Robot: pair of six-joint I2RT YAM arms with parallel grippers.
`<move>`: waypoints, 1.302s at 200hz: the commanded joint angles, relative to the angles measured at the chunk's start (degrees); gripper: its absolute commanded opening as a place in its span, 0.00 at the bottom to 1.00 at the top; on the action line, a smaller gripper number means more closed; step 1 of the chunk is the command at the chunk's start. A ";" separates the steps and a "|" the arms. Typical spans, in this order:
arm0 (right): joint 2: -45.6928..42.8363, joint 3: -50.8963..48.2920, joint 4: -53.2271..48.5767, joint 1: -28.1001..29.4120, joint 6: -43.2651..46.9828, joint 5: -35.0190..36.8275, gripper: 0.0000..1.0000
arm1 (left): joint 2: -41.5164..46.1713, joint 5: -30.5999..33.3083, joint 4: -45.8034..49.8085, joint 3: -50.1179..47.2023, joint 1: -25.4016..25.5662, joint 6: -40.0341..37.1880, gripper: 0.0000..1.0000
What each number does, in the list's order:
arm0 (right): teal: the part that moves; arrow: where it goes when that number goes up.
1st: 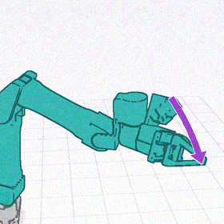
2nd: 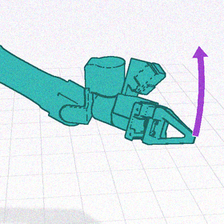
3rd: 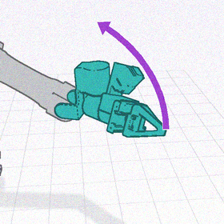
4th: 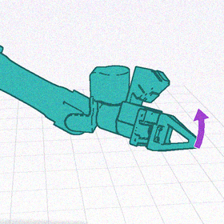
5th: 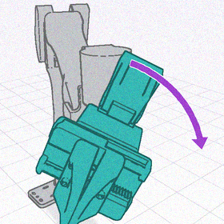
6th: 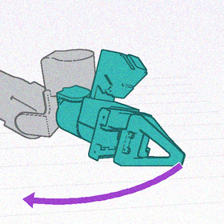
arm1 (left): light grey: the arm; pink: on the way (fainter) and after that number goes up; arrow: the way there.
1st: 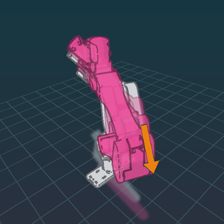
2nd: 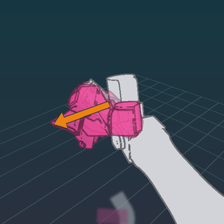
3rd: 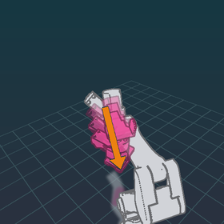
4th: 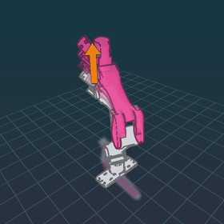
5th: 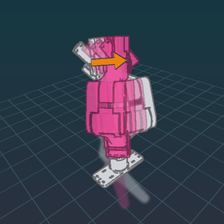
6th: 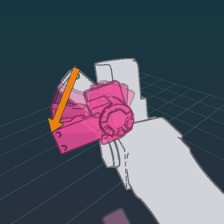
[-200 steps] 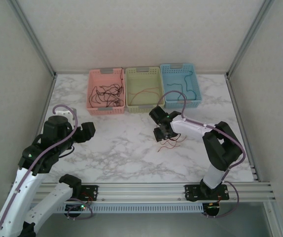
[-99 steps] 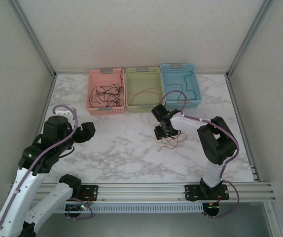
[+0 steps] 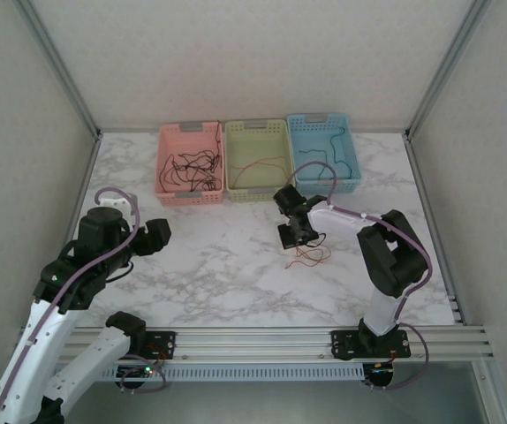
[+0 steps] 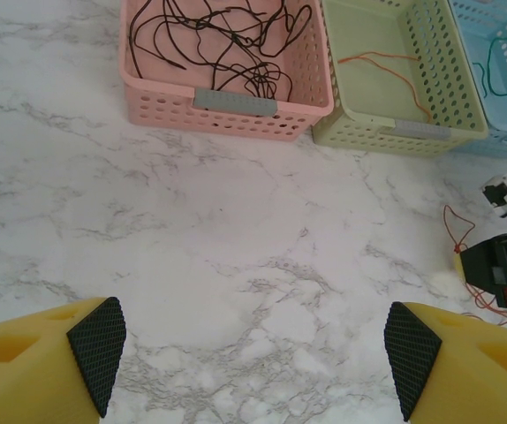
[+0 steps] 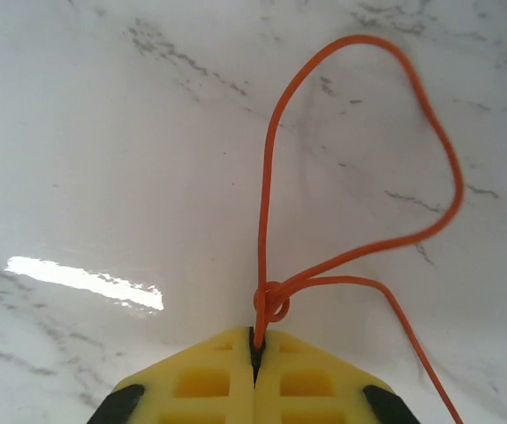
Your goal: Untangle the cables
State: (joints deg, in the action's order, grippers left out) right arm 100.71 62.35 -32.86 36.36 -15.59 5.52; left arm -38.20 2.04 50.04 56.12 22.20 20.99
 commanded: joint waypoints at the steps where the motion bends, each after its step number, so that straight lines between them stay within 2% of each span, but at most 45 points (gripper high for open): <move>1: -7.19 0.16 -0.36 -0.15 -0.19 -1.41 0.00 | 0.50 0.59 0.79 -0.40 0.15 -0.67 0.80; 43: -13.90 9.70 -3.70 -0.14 0.12 -0.75 0.00 | 0.49 0.68 0.82 -0.48 0.13 -0.66 0.80; 84: -10.27 26.96 -4.38 -0.23 0.60 -0.09 0.00 | 0.75 1.12 0.89 -0.57 0.13 -0.61 0.80; 124: 1.33 46.30 -4.31 -1.34 0.76 0.51 0.00 | 0.67 1.39 0.90 -0.75 0.13 -0.65 0.80; 194: 31.29 84.64 -11.57 -4.70 -4.03 1.44 0.00 | 0.67 1.74 0.97 -0.92 0.13 -0.52 0.80; 224: 39.74 90.67 -11.52 -5.84 -7.02 -0.66 0.00 | 0.60 1.78 0.96 -1.01 0.13 -0.57 0.80; 232: 40.83 90.37 -10.68 -6.16 -7.72 -1.50 0.09 | 0.51 1.82 0.94 -1.00 0.13 -0.58 0.80; 251: 43.22 90.61 -9.33 -6.30 -7.70 -3.85 0.38 | 0.35 1.83 0.94 -1.01 0.13 -0.52 0.80; 260: 44.10 91.50 -9.97 -6.30 -7.81 -5.11 0.49 | 0.16 1.84 1.00 -1.01 0.13 -0.54 0.80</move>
State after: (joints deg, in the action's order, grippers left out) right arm 142.45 150.34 -42.30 30.30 -22.06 4.14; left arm -38.13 2.31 50.04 55.79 22.20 21.02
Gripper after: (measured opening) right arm 0.347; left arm 0.796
